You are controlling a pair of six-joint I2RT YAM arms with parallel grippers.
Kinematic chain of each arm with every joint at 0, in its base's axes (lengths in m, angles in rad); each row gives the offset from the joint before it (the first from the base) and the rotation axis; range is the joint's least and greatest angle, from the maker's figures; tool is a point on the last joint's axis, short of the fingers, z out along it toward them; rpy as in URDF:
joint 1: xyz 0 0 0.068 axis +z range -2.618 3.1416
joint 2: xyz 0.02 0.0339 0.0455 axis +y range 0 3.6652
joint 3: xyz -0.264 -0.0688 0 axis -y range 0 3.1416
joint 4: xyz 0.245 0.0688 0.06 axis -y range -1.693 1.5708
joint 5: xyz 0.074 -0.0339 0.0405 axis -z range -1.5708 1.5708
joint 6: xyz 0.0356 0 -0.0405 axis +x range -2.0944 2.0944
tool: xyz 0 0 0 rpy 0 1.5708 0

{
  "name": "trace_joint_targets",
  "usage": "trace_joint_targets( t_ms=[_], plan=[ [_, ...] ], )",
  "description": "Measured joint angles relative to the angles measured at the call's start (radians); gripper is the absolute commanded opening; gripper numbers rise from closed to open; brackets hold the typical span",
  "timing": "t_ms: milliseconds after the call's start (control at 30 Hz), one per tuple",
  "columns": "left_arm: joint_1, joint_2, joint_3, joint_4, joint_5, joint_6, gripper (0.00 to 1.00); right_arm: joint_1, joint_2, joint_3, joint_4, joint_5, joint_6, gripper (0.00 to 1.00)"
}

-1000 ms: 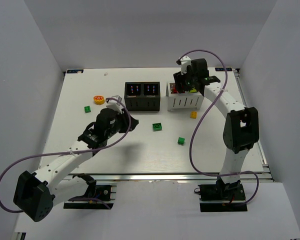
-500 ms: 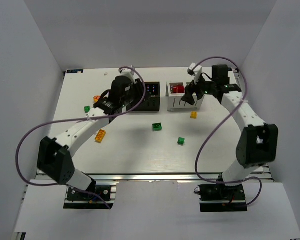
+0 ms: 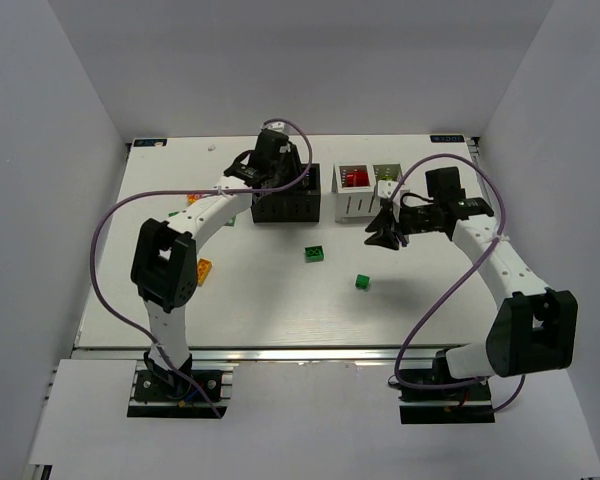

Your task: Sort the legos into containers by color

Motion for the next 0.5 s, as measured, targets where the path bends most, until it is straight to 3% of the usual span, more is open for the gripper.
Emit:
trace_joint_targets(
  t_ms=[200,300,400,500],
  plan=[
    [0.000,0.030,0.051,-0.016,-0.026,0.011,0.12,0.000,-0.047,-0.053,-0.031,-0.018,-0.004,0.45],
    [0.000,0.033,0.061,-0.023,-0.026,0.011,0.26,0.000,-0.067,-0.083,-0.029,-0.014,0.010,0.54],
    [0.000,0.039,0.075,-0.031,-0.026,0.010,0.46,0.000,-0.072,-0.098,-0.029,-0.003,0.031,0.61],
    [0.000,0.048,0.087,-0.035,-0.029,0.010,0.53,0.000,-0.072,-0.102,-0.031,0.011,0.044,0.65]
  ],
)
